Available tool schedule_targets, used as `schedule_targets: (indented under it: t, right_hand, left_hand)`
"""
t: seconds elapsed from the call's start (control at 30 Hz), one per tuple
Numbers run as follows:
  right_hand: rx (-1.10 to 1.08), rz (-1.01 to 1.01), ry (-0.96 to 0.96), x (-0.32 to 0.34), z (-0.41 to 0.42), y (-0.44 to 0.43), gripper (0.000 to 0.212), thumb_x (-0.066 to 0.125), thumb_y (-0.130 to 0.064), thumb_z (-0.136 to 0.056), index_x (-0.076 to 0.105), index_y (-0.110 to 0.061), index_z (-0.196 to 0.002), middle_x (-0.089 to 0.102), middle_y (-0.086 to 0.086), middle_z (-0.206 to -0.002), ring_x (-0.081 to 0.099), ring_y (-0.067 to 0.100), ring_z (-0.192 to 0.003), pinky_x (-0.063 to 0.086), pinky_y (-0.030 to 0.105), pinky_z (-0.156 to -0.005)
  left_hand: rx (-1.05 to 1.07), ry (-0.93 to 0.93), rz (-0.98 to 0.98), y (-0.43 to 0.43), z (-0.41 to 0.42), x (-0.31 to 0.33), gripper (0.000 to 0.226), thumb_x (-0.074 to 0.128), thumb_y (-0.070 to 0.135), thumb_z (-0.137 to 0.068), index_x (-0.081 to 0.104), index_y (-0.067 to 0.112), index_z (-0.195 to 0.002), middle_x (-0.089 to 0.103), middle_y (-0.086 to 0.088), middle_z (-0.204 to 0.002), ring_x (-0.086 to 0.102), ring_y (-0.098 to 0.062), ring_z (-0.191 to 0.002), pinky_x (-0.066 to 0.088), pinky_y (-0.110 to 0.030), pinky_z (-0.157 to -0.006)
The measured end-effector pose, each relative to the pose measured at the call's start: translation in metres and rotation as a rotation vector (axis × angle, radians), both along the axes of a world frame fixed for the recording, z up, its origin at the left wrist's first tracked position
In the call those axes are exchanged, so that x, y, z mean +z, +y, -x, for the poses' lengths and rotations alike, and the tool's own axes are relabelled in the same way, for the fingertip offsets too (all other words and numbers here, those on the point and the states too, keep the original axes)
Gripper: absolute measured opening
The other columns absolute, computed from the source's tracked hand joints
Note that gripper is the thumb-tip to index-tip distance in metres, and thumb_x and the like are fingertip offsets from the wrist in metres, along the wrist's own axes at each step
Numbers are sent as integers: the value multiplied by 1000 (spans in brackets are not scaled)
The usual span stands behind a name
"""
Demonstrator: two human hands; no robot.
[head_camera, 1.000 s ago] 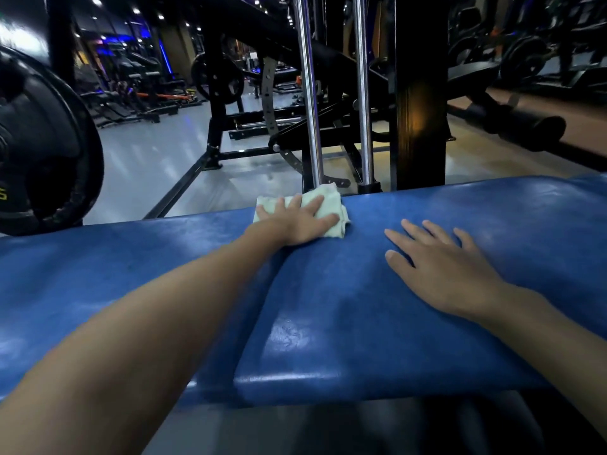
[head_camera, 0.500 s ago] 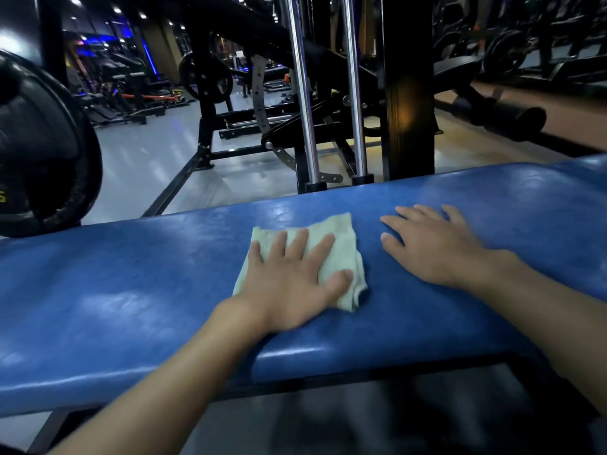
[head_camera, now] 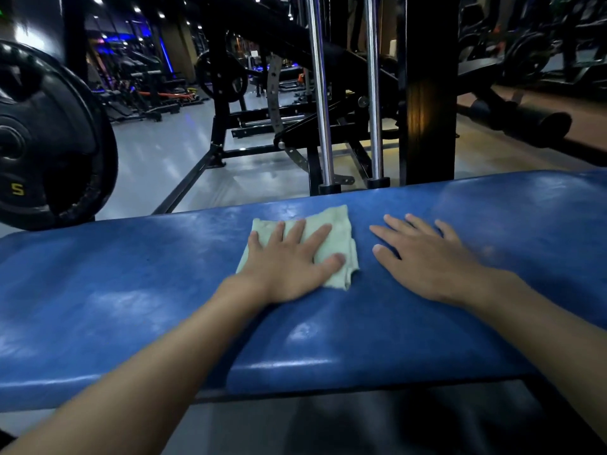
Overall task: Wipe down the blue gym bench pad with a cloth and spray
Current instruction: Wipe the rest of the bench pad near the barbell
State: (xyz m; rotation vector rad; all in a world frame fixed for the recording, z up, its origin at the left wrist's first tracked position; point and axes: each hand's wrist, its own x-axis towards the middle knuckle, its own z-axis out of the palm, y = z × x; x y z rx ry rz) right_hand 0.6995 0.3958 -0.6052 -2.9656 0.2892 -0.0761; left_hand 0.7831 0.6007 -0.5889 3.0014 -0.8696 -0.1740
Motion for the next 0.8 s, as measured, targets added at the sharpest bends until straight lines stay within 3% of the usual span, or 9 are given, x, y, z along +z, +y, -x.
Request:
schedule_targets:
  t: [0.17, 0.33, 0.57, 0.67, 0.8]
  right_hand:
    - [1, -9, -27, 0, -1, 0, 55, 18, -54, -99, 19, -44, -153, 8, -14, -165, 1, 12, -152, 2, 49, -121]
    - [0, -17, -35, 1, -1, 0, 54, 20, -54, -98, 21, -44, -151, 11, -14, -165, 3, 12, -152, 4, 50, -121]
    - [-11, -22, -32, 5, 1, 3, 54, 21, -54, -99, 22, -44, -151, 12, -14, -164, 5, 12, -151, 4, 48, -121]
    - [-19, -20, -32, 6, 1, 4, 54, 22, -54, -99, 24, -42, -152, 15, -13, -164, 8, 13, -151, 5, 48, -121]
    - [-29, 79, 48, 13, 0, 7, 54, 18, -54, -100, 23, -41, -152, 14, -10, -165, 7, 17, -152, 0, 57, -119]
  left_hand:
    - [92, 36, -16, -32, -84, 8, 71, 18, 78, -89, 4, 50, -154, 1, 4, -167, -3, -28, -153, -5, -65, -115]
    - [107, 25, -13, -40, -103, 12, 72, 17, 75, -89, 7, 46, -155, 10, 2, -167, 5, -29, -153, -2, -66, -115]
    - [-4, -11, -9, -5, -16, 0, 74, 14, 79, -88, 0, 47, -154, 0, 5, -167, -5, -27, -153, -5, -63, -116]
    - [-53, -23, -21, 17, 45, -2, 87, 1, 84, -75, -4, 48, -153, -3, 4, -167, -7, -26, -152, -5, -62, -117]
    - [-94, -60, -17, 45, 105, -3, 86, -6, 81, -71, -14, 48, -151, -10, 4, -166, -13, -25, -152, -8, -60, -118]
